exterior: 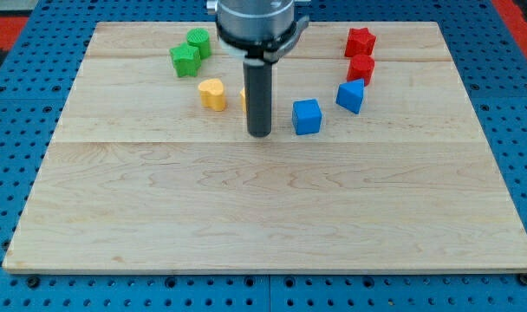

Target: Place the blue cube at the bottom of the blue triangle

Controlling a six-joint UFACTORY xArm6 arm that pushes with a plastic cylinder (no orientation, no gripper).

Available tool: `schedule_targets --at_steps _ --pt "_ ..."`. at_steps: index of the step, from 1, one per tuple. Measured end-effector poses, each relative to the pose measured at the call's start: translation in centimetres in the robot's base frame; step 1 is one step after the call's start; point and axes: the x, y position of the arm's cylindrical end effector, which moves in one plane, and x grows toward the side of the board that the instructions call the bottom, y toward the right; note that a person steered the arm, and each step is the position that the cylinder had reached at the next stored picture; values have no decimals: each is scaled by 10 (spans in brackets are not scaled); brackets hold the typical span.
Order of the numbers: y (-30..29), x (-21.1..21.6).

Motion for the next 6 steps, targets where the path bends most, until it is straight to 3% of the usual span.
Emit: schedule_targets --at_steps 2,5,6 --pt "66 -22" --pt "73 9" --pt "99 10"
